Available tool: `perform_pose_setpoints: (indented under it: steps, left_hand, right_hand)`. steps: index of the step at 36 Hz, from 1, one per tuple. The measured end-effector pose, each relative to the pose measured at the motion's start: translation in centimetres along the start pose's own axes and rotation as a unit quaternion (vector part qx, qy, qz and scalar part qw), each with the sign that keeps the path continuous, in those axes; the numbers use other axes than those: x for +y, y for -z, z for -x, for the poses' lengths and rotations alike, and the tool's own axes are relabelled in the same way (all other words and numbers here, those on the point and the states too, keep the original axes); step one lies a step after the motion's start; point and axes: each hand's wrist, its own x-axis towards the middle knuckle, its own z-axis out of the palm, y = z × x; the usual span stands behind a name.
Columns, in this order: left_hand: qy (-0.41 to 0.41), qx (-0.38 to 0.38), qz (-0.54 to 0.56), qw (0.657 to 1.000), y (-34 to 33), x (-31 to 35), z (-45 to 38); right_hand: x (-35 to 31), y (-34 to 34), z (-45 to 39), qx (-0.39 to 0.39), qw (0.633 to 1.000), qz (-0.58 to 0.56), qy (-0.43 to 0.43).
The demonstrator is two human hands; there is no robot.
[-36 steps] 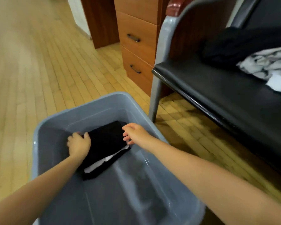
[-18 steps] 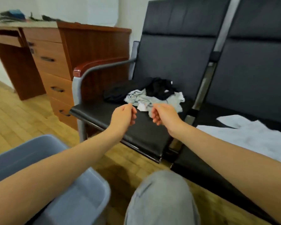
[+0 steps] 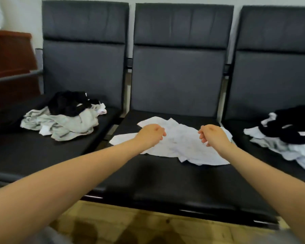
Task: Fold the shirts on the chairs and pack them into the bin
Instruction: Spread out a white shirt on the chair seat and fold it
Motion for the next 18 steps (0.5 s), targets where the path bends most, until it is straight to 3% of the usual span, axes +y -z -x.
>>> perform_pose_setpoints:
  steps: [4,9,14,16,18]
  left_hand:
    - [-0.038,0.004,-0.105,0.994,-2.9,-0.9,-1.9]
    - [-0.111,-0.009,-0.127,0.986,-5.8,-2.0,-4.0]
    - [-0.251,-0.07,-0.233,0.937,-8.4,-0.9,-5.2]
    - [-0.279,-0.095,-0.274,0.915,-8.7,-0.9,-5.8]
    - [-0.28,-0.11,-0.26,0.917,-8.3,-1.2,-6.2]
  right_hand:
    - [3.3,3.1,-2.4,0.06,0.992,0.112,0.024]
    - [5.4,4.5,-3.1,0.005,0.966,0.253,0.049]
    - [6.7,5.5,-3.6,-0.035,0.973,0.23,0.003]
    - [7.1,5.7,-4.0,-0.028,0.973,0.227,0.001]
    - [7.2,5.6,-4.2,-0.022,0.969,0.245,0.021]
